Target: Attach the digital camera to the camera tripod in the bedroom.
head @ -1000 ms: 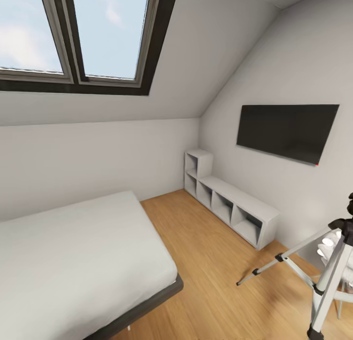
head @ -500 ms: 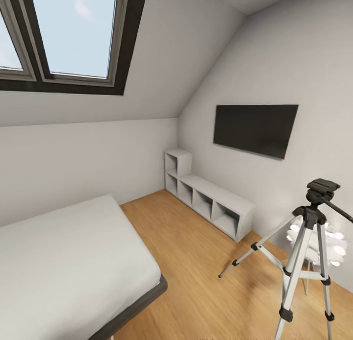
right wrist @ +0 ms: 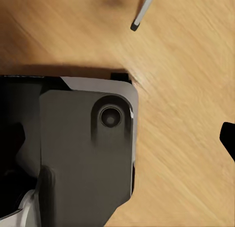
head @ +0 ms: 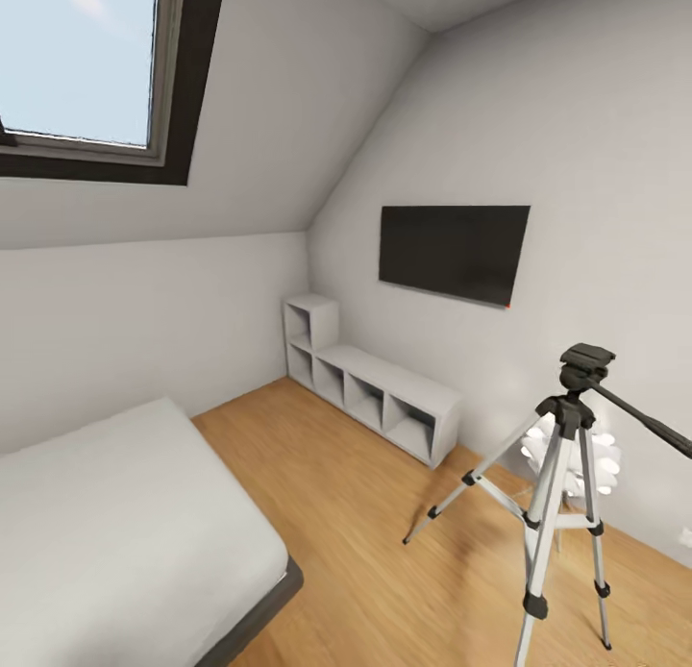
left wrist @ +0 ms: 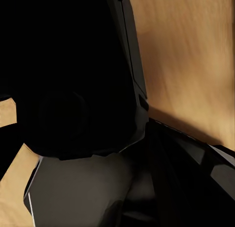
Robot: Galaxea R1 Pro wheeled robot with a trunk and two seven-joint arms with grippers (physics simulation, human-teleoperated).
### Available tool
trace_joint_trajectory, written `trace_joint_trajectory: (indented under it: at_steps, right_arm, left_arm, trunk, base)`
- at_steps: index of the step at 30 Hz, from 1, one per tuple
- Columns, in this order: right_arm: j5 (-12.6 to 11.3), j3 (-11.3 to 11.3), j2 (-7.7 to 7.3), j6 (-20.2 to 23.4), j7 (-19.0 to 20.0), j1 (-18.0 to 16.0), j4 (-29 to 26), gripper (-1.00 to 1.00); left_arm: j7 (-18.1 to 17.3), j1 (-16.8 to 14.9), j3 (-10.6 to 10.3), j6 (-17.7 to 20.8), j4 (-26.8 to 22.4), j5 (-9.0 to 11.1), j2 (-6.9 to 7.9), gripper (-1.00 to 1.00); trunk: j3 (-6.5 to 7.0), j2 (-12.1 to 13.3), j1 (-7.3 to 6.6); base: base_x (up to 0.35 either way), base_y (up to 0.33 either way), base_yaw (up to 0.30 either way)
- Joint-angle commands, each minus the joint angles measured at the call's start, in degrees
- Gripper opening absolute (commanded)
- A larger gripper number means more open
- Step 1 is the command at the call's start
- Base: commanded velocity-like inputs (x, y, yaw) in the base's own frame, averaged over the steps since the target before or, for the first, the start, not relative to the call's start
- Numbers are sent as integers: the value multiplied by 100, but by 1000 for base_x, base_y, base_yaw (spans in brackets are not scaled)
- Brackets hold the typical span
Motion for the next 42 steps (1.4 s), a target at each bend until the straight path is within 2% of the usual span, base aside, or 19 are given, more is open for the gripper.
trace_joint_trajectory:
  at_steps: [1, 12, 42]
  right_arm:
    - [59, -49, -2, 5, 11, -6, 11, 100]
    - [59, -49, -2, -3, 3, -6, 11, 100]
    - [50, -49, -2, -21, 3, -6, 11, 100]
  left_arm:
    - [1, 1, -52, -13, 0, 35, -1, -100]
    - [17, 1, -61, -13, 0, 14, -7, -100]
    - [43, 1, -43, -13, 0, 79, -15, -100]
  trunk:
    - [-2, -3, 4]
    - [-2, -3, 4]
    - [-2, -3, 4]
  base:
    - [237, 222, -293]
    - [177, 177, -293]
    - [6, 6, -293]
